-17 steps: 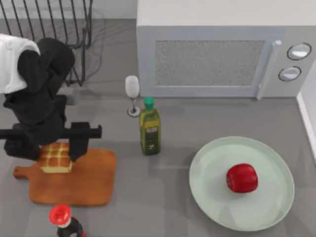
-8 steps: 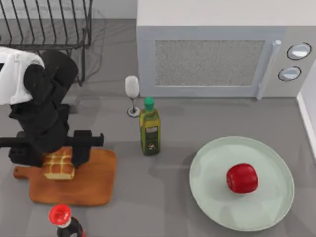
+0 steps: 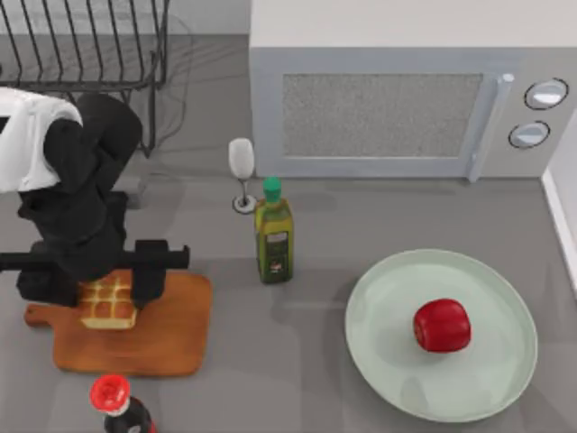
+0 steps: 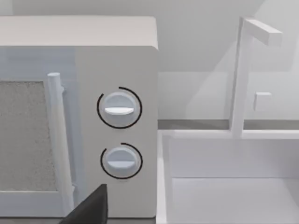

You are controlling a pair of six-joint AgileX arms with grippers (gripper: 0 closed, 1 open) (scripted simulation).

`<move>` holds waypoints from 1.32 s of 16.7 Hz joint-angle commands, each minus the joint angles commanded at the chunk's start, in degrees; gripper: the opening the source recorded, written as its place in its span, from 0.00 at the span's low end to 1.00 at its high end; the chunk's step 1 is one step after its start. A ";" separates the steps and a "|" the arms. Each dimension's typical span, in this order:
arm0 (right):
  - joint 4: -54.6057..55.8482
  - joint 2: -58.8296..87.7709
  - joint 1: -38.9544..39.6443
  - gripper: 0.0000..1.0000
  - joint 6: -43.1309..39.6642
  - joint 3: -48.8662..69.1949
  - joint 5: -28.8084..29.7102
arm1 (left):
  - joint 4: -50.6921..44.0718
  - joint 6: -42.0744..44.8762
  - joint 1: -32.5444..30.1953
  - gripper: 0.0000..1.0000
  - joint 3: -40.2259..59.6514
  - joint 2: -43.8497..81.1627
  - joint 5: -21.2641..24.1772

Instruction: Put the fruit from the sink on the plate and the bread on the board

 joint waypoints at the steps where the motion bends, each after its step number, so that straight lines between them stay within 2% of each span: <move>1: 0.00 0.00 0.00 1.00 0.00 0.00 0.00 | 0.00 0.00 0.00 0.38 0.00 0.00 0.00; 9: 0.00 0.00 0.00 1.00 0.00 0.00 0.00 | 0.00 0.00 0.00 0.98 0.00 0.00 0.00; 19: 0.00 0.00 0.00 1.00 0.00 0.00 0.00 | 0.00 0.00 0.03 1.00 0.02 -0.05 0.00; 22: 0.00 0.00 0.00 1.00 0.00 0.00 0.00 | 1.67 0.47 0.73 1.00 -1.02 -3.55 -0.10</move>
